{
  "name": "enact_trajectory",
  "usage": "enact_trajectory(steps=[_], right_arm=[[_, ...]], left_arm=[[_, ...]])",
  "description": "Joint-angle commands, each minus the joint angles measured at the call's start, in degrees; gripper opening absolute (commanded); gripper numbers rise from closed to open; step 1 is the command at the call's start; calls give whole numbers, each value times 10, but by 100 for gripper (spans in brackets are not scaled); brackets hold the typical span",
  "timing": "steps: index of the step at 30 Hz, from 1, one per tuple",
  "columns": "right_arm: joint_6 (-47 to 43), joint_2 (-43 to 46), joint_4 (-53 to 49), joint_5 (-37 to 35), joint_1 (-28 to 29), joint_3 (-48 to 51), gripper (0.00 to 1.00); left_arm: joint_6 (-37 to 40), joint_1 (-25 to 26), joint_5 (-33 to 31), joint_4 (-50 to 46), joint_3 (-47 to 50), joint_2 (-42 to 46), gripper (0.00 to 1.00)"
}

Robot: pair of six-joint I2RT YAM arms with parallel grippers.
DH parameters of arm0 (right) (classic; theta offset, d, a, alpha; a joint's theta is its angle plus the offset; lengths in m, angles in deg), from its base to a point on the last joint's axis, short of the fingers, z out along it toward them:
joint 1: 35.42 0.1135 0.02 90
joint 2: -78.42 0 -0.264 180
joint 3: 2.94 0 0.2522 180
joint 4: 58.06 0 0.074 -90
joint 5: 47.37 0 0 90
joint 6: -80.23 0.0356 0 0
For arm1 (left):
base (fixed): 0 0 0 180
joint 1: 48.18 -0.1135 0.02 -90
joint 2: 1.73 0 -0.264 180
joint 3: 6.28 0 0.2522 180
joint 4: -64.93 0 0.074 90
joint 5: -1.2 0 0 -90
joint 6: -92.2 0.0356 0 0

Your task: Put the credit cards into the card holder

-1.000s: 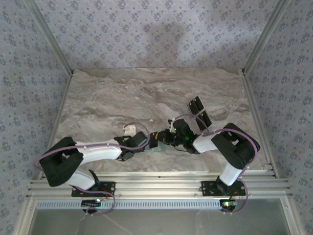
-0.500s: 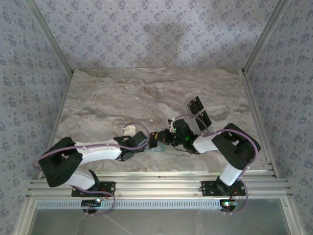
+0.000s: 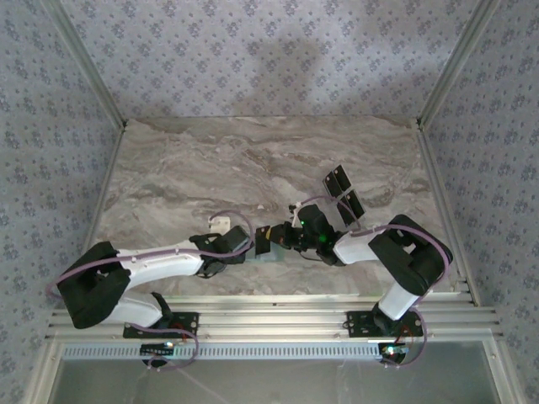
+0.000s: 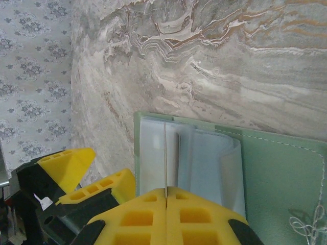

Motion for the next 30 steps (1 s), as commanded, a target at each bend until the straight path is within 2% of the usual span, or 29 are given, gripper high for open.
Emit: enact_trajectory(steps=[1,20,30], right_arm=[[-8,2,-11,-11,3,-4,0],[-2,-32,20,-3,3,0,0],[1,-14,26,1,5,2,0]], left_arm=[[6,-2,4,-10,14,8,100],[-9,-2,11,5,35,-3,100],[-11,-2,12,6,37,-3,100]])
